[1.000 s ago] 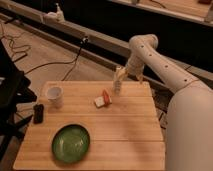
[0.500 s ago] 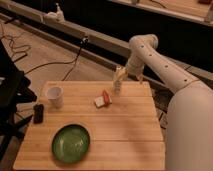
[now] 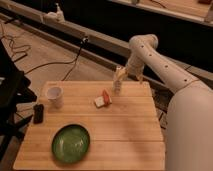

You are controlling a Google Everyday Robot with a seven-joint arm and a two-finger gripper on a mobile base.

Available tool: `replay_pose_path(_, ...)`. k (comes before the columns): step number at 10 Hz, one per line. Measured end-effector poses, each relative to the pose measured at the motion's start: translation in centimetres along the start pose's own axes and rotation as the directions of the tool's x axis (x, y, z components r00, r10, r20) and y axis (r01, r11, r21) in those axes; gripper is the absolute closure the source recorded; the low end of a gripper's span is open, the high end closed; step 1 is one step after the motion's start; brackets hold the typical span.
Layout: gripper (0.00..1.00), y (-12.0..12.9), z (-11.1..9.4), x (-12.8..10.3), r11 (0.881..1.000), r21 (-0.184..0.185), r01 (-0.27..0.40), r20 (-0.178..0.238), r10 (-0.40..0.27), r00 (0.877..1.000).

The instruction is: Drag the ceramic bowl in a circle

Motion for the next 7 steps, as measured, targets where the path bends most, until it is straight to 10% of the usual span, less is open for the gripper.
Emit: replay_pose_path(7, 0.20, 2.1, -1.3, 1.6, 0.997, -0.024, 0.077, 0.027, -0.076, 0.997)
